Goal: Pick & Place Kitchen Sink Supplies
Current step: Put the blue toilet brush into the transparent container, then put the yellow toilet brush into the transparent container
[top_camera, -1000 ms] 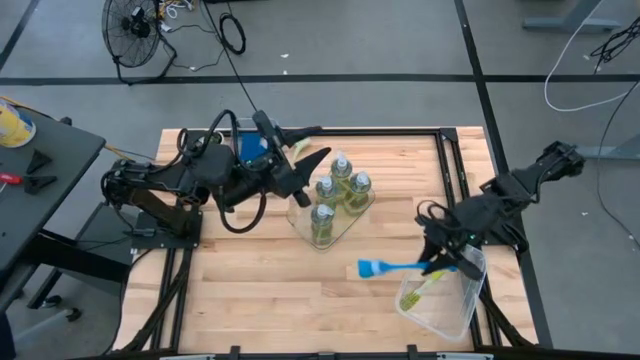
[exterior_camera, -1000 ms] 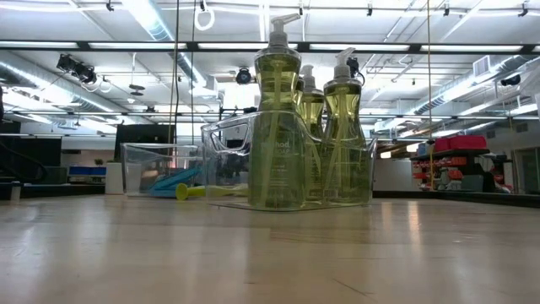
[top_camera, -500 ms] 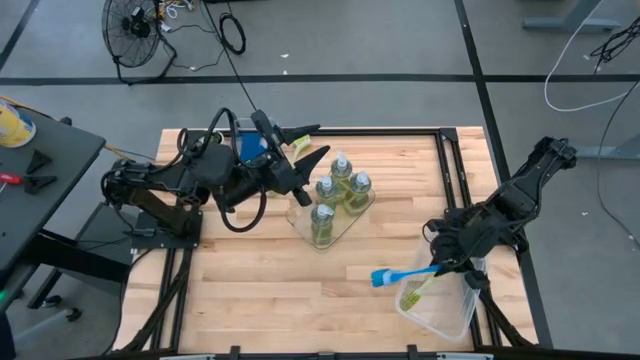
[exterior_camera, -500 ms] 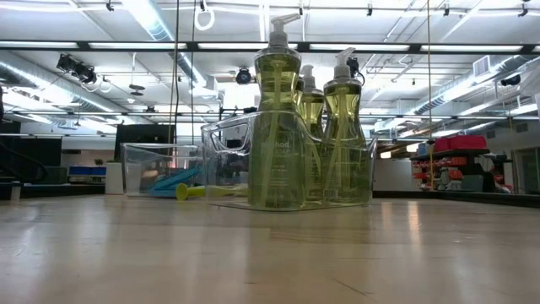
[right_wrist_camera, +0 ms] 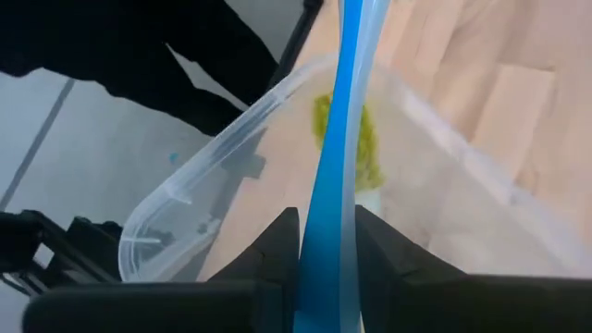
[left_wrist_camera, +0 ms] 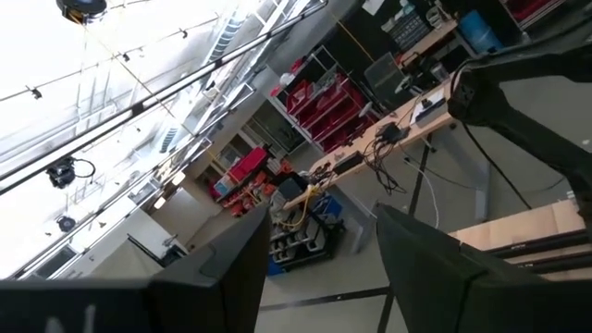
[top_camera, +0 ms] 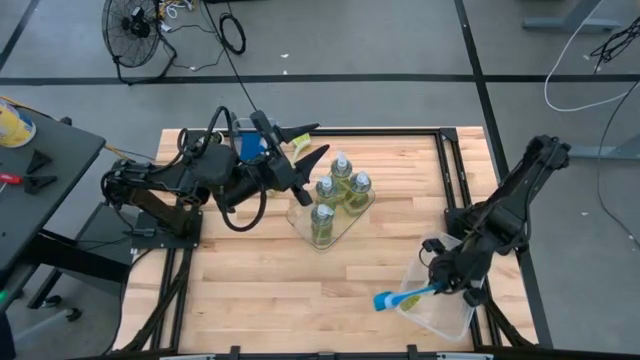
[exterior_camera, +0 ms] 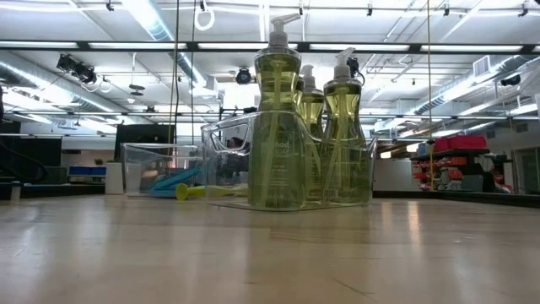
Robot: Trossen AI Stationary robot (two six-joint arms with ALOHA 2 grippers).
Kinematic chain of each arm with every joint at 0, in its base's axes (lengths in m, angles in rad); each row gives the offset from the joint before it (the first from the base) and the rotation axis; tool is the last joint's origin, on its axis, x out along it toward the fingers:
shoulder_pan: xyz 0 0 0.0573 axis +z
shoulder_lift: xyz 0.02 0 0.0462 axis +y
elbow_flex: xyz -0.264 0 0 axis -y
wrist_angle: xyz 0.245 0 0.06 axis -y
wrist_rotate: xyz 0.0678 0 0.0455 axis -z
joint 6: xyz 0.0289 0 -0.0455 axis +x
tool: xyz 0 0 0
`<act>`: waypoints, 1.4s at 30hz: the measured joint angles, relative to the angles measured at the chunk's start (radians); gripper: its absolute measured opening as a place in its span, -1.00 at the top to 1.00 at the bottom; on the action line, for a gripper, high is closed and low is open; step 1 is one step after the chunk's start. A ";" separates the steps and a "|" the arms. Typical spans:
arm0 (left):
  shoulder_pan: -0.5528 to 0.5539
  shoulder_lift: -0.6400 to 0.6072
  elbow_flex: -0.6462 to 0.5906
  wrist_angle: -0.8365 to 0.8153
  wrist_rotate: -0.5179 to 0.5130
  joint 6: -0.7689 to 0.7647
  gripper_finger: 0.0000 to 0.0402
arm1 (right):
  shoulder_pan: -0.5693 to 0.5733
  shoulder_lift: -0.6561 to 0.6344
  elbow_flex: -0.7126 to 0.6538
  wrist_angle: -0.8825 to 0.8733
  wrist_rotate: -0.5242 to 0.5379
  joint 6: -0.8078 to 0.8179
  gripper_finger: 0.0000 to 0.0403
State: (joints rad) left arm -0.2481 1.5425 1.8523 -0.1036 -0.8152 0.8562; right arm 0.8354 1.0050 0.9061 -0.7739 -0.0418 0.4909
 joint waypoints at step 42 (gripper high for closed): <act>0.027 -0.040 0.001 -0.022 -0.073 -0.032 -0.02 | -0.086 -0.001 0.036 0.076 0.077 -0.030 -0.19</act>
State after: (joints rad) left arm -0.2215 1.5023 1.8529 -0.1258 -0.8887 0.8242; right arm 0.7490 1.0042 0.9426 -0.6979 0.0352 0.4611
